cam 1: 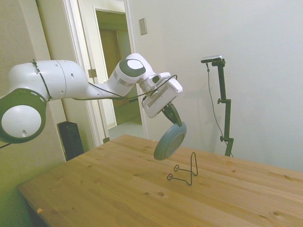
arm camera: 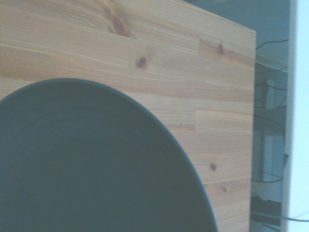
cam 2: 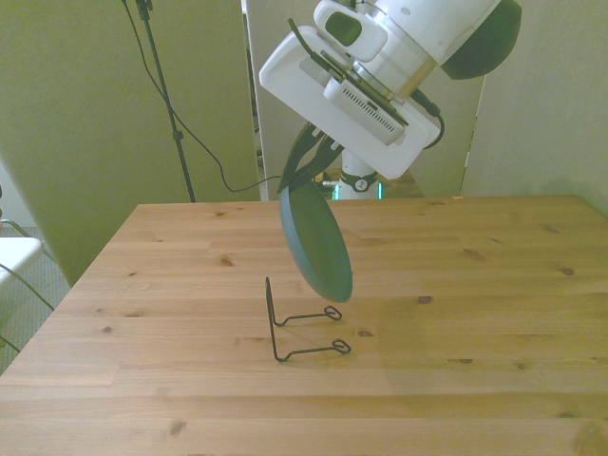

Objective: Load the plate

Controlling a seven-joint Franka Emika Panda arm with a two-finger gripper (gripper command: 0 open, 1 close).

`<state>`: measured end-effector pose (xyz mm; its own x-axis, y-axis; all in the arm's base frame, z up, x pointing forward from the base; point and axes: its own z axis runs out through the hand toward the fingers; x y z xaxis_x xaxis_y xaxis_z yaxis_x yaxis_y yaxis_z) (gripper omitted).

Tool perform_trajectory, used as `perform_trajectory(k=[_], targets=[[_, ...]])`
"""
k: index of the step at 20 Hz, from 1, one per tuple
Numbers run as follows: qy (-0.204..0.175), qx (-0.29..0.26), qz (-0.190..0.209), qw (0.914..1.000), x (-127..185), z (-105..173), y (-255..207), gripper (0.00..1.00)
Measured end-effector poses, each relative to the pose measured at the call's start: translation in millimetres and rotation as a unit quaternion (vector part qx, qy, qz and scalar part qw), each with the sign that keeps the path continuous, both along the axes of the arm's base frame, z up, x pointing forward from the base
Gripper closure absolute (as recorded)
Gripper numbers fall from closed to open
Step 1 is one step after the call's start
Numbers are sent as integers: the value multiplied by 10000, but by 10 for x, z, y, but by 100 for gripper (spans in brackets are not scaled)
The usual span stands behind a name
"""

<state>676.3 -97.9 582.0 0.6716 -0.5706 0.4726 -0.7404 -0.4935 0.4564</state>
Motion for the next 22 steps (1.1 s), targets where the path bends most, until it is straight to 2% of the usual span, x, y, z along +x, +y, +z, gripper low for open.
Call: perform_trajectory(k=[3, 9, 22], targets=[[78, -328, -59, 9994, -16, 12, -115, 100], [258, -595, -67, 9979, 63, -225, -244, 100], [263, -588, 67, 9979, 235, -655, 139, 100]])
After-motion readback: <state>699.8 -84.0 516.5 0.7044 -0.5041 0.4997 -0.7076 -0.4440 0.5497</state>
